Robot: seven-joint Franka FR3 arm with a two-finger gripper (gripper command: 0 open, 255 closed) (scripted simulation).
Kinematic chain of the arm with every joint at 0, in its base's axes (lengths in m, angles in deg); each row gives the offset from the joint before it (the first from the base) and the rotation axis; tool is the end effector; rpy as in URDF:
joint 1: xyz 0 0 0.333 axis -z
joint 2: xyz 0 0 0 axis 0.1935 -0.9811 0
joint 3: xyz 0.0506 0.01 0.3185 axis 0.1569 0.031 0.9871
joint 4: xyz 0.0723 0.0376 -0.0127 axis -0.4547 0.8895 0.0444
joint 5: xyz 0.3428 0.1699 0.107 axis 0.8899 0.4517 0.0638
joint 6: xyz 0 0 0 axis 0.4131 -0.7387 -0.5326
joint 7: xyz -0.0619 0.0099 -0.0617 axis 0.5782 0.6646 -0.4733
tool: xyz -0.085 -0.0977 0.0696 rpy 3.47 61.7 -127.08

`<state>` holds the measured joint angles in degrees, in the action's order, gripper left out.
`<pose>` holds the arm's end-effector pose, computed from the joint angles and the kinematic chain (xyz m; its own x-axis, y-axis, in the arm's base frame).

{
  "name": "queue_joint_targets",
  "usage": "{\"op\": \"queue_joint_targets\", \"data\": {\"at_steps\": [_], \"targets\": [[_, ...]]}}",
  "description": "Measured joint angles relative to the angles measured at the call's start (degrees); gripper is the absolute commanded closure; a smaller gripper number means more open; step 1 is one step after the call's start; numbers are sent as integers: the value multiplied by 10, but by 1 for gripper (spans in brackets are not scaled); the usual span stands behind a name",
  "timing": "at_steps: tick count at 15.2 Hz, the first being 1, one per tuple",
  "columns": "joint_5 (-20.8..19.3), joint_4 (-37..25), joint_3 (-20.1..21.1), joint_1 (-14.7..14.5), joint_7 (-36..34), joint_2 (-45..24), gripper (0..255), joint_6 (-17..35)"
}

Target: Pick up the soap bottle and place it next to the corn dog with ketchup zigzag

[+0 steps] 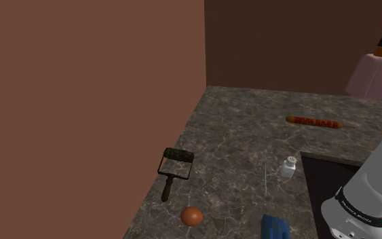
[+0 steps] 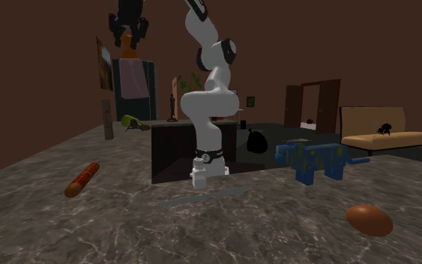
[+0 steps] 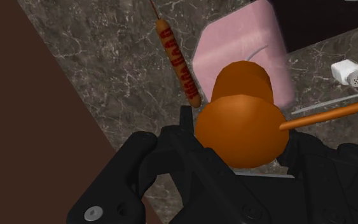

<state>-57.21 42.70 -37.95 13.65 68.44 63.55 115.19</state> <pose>0.1690 -0.2382 0.6637 0.9955 0.0781 0.0534 0.0666 -0.9794 0.1904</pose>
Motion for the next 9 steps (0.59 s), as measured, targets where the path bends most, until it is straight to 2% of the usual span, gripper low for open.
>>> {"op": "queue_joint_targets", "data": {"at_steps": [9], "targets": [[-79,-62,-116,0,122,-4,255,4]]}}
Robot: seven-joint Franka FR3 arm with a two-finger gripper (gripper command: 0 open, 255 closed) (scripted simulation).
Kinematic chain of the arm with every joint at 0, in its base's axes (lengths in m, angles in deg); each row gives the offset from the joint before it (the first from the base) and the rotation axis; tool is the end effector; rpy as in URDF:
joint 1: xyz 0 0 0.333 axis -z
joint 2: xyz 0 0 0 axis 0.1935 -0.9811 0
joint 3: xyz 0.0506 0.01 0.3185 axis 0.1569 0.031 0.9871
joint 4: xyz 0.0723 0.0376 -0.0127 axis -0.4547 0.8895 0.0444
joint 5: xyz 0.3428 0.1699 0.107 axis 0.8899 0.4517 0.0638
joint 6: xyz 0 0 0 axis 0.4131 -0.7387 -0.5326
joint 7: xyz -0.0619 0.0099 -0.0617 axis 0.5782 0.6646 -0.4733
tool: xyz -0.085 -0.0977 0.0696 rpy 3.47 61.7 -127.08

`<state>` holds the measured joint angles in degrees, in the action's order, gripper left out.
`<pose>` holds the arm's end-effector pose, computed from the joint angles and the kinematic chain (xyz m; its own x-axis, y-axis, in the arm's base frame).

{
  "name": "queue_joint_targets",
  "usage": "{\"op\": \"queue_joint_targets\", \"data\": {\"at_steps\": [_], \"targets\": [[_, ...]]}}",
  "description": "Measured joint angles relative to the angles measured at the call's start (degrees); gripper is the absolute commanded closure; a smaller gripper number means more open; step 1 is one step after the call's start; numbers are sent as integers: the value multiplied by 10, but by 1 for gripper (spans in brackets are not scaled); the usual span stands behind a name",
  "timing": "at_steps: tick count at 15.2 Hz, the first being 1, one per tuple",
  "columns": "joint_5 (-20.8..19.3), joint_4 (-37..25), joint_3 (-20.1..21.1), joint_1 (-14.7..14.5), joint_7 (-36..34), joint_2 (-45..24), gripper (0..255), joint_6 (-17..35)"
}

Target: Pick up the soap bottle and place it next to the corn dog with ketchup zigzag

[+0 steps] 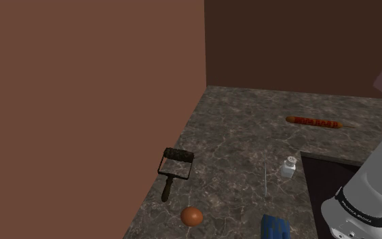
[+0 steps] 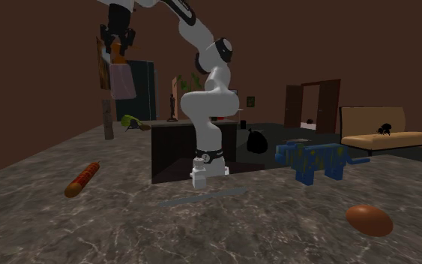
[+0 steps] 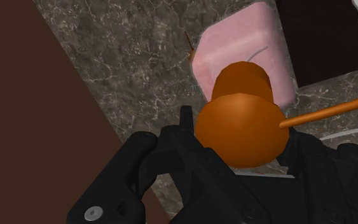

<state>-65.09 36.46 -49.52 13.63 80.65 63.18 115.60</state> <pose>0.1050 -0.3401 0.6629 0.9955 0.0779 0.0537 0.0664 -0.9794 0.1905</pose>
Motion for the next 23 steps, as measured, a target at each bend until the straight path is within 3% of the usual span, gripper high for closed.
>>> {"op": "queue_joint_targets", "data": {"at_steps": [6,11,23], "targets": [[-40,-75,-86,-22,83,-27,255,8],[-64,-156,-167,-61,150,-59,255,15],[-95,-63,-192,-40,138,-14,255,75]]}}
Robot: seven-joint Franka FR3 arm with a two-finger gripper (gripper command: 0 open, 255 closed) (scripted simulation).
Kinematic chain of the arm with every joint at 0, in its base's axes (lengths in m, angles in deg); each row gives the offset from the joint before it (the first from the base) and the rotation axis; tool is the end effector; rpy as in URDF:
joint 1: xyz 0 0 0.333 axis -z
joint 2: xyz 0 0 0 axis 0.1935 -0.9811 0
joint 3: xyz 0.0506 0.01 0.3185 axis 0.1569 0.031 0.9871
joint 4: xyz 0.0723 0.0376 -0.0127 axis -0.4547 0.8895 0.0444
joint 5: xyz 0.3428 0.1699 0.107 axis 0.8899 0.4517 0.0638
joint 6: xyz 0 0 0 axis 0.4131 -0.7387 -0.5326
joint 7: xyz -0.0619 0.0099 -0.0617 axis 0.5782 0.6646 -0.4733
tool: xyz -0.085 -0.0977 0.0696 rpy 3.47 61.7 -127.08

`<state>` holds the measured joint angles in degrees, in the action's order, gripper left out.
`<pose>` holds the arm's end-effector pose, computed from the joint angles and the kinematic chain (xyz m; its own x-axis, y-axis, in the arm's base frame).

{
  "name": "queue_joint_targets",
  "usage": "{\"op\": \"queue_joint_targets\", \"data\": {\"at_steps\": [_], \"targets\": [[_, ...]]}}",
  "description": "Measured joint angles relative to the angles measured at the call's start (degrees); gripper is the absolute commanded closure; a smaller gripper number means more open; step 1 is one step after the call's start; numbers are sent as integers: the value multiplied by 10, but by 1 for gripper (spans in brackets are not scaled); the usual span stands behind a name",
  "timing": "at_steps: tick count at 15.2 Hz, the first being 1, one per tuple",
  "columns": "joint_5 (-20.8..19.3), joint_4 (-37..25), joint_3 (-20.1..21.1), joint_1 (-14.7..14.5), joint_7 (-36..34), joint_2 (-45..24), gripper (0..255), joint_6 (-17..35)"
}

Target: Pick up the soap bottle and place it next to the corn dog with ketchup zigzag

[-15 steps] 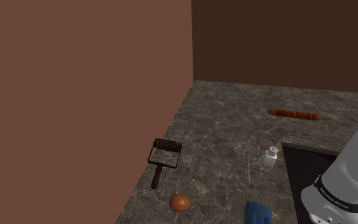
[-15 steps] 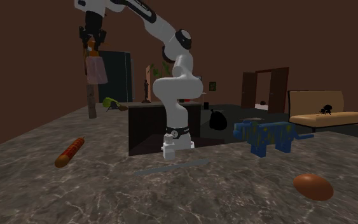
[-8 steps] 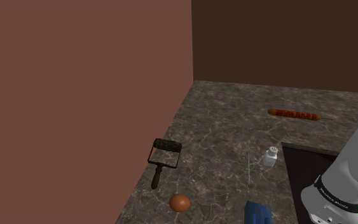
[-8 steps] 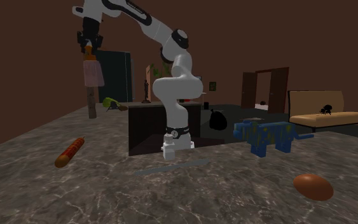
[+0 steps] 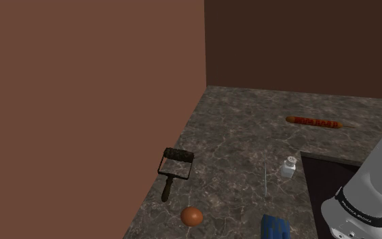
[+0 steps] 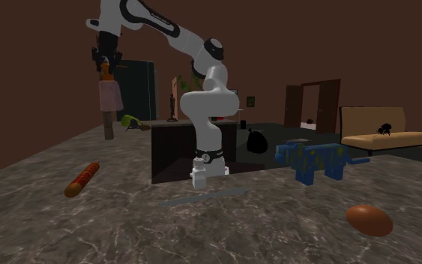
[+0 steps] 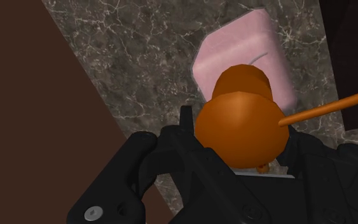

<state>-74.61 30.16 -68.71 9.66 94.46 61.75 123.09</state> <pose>0.0257 -0.4750 0.6080 0.9956 0.0785 0.0520 0.0673 -0.9793 0.1908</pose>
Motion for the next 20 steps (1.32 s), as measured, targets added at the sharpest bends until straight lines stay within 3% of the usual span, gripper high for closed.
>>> {"op": "queue_joint_targets", "data": {"at_steps": [20], "targets": [[-64,158,-57,36,-37,62,255,107]]}}
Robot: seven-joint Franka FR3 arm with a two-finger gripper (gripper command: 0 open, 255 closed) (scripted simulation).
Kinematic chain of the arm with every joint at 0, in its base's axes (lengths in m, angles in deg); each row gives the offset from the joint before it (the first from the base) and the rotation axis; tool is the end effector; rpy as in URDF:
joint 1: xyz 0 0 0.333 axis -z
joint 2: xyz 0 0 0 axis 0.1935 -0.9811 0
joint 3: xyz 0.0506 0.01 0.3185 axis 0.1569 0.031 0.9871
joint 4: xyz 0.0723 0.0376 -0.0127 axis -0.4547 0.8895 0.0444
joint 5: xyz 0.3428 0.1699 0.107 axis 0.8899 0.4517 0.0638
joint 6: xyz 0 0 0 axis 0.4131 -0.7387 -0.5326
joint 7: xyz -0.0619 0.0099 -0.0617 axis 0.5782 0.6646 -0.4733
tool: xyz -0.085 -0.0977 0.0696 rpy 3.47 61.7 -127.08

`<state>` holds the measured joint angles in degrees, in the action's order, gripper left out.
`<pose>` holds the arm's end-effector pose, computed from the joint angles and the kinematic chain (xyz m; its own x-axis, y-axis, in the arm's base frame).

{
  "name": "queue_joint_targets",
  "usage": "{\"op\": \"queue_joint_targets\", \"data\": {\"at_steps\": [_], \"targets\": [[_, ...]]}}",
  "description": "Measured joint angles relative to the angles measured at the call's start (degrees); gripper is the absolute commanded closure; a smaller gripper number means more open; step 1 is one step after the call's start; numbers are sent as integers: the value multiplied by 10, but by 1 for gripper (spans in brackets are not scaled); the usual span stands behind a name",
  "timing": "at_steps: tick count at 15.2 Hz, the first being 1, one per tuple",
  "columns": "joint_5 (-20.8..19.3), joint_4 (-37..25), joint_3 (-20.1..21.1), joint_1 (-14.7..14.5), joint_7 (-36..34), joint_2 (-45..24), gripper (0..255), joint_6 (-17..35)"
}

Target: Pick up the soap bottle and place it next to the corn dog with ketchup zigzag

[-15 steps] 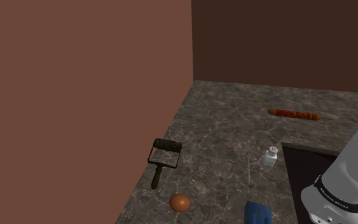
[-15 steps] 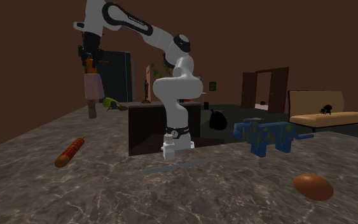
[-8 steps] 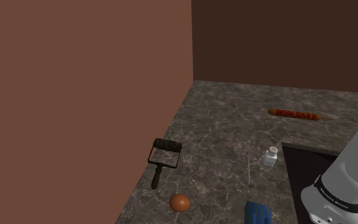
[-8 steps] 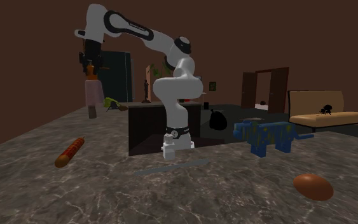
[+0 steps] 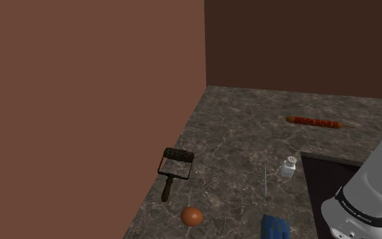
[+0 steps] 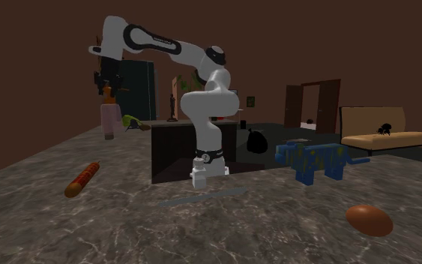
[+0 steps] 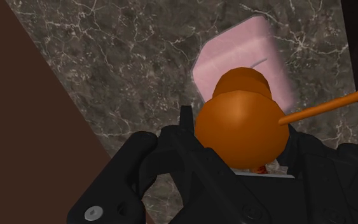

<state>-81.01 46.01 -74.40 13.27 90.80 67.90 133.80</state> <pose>0.0268 -0.4740 0.4999 0.9955 0.0786 0.0523 0.0673 -0.9793 0.1909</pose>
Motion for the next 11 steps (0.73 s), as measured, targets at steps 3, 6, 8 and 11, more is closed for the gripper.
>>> {"op": "queue_joint_targets", "data": {"at_steps": [3,6,8,11], "targets": [[-11,17,-12,3,-4,5,255,15],[-23,36,-26,6,-9,11,255,32],[-31,48,-34,8,-12,14,255,42],[-46,65,-51,9,-17,18,255,60]]}}
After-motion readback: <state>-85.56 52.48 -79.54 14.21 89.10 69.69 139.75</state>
